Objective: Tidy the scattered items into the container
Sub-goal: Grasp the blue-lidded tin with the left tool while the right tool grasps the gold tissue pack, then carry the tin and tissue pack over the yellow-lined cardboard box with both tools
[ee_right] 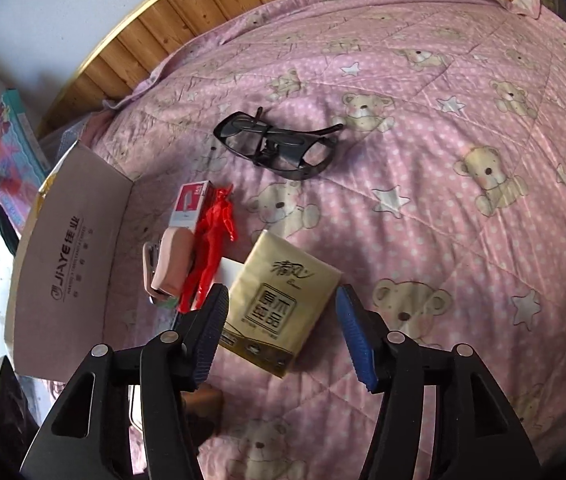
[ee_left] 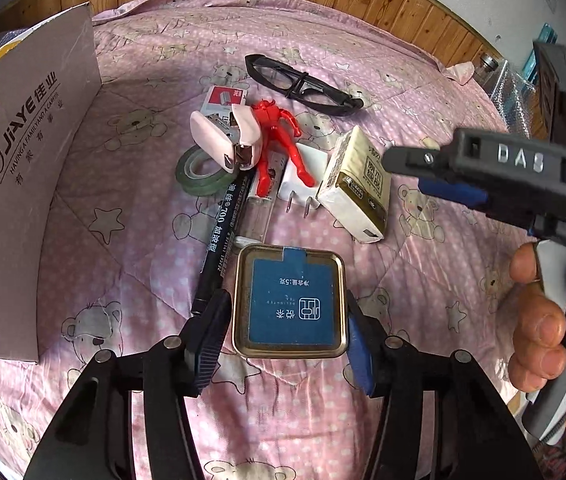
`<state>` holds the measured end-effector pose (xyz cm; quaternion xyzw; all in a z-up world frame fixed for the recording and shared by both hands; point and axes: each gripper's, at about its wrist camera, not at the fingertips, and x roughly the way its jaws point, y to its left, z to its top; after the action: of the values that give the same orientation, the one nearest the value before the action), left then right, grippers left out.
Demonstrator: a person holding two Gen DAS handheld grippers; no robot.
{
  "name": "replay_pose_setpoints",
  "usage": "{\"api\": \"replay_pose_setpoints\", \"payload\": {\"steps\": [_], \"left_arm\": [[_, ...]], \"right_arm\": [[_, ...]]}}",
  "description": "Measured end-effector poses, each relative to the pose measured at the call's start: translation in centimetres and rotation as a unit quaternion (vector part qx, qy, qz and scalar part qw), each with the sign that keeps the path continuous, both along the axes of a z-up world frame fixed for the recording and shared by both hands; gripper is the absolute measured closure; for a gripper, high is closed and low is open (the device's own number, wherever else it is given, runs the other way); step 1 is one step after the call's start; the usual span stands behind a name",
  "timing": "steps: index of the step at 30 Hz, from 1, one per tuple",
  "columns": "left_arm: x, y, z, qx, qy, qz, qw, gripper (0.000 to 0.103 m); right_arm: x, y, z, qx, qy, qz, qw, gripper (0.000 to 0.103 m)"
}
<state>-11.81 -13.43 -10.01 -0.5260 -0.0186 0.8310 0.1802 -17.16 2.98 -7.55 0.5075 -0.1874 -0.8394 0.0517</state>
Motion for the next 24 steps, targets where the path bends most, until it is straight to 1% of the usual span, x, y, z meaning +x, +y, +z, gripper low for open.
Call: {"api": "replay_pose_setpoints", "payload": {"steps": [1, 2, 3, 5, 7, 12, 13, 14, 17, 18, 21, 24], "left_arm": [[0.1, 0.0, -0.1, 0.0, -0.001, 0.0, 1.0, 0.048], [0.1, -0.2, -0.1, 0.003, 0.0, -0.001, 1.0, 0.049], [0.2, -0.5, 0.1, 0.001, 0.005, 0.001, 1.0, 0.052], [0.3, -1.1, 0.7, -0.007, 0.015, 0.012, 0.9998, 0.052], [0.3, -2.0, 1.1, -0.009, 0.018, 0.021, 0.9996, 0.052], [0.4, -2.2, 0.5, -0.004, 0.008, 0.02, 0.9998, 0.052], [0.4, -2.0, 0.1, -0.006, 0.005, 0.02, 0.9998, 0.049], [0.2, -1.7, -0.1, -0.008, 0.001, 0.016, 0.9998, 0.048], [0.5, -1.1, -0.2, -0.019, 0.01, 0.005, 0.9998, 0.049], [0.5, -1.0, -0.1, -0.026, 0.009, 0.005, 0.9996, 0.05], [0.7, -1.4, 0.4, -0.037, 0.012, 0.014, 0.9991, 0.052], [0.9, -1.7, 0.8, -0.041, 0.014, 0.02, 0.9988, 0.052]], "right_arm": [[-0.5, -0.7, -0.7, 0.012, -0.012, -0.001, 1.0, 0.038], [-0.7, -1.0, -0.9, 0.015, -0.009, -0.004, 1.0, 0.037], [-0.8, -1.3, -1.1, 0.024, -0.015, 0.004, 1.0, 0.04], [-0.3, -0.8, -1.1, 0.011, -0.016, 0.018, 1.0, 0.046], [0.7, 0.3, -0.7, 0.011, -0.017, 0.024, 1.0, 0.049], [3.2, 2.0, 0.1, 0.044, -0.01, 0.036, 0.998, 0.049], [3.4, 1.9, -0.1, 0.048, -0.01, 0.037, 0.998, 0.046], [3.5, 1.8, -0.5, 0.05, -0.011, 0.041, 0.998, 0.046], [3.8, 1.4, -2.1, 0.049, -0.015, 0.043, 0.998, 0.045], [4.1, 1.4, -2.2, 0.05, -0.01, 0.039, 0.998, 0.048], [5.0, 1.5, -1.5, 0.038, -0.007, 0.038, 0.999, 0.049], [5.8, 1.2, -0.4, 0.055, 0.007, 0.05, 0.997, 0.049]]}}
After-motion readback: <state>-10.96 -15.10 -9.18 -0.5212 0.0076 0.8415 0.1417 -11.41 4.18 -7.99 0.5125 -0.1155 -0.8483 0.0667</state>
